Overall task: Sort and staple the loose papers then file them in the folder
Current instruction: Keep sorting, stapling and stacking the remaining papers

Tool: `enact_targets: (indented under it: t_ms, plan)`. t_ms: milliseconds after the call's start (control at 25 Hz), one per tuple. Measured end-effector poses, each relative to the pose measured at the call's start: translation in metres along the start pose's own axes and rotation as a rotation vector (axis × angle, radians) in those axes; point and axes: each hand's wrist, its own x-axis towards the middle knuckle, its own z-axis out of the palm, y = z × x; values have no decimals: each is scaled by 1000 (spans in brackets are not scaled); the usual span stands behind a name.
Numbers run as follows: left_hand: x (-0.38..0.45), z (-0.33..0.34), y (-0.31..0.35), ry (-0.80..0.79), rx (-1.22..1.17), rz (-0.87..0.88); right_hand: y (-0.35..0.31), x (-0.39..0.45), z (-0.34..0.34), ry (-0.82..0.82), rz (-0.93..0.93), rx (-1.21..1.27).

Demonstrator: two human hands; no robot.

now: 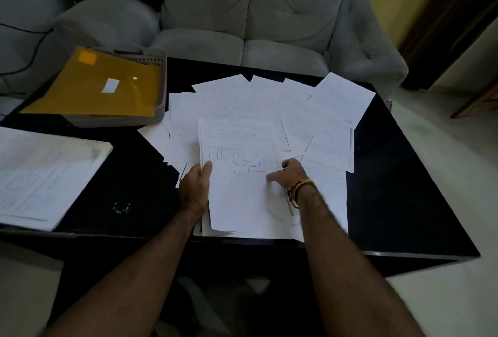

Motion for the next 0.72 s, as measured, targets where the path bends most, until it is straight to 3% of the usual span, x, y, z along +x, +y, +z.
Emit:
enact_targets:
  t_ms: [200, 360, 520, 600, 720]
  plan:
    - [8, -6, -5, -167, 134, 88, 5, -6, -13, -22, -45, 120]
    - [4, -19, 10, -197, -3, 202, 6, -28, -21, 72, -76, 224]
    - [-11, -22, 42, -212, -104, 362, -19, -50, -42, -5, -238, 468]
    - [-12, -20, 70, -146, -153, 426, -53, -61, -54, 159, -385, 599]
    - [-11, -21, 123, 81, -176, 512, -104, -84, -56, 498, -723, 525]
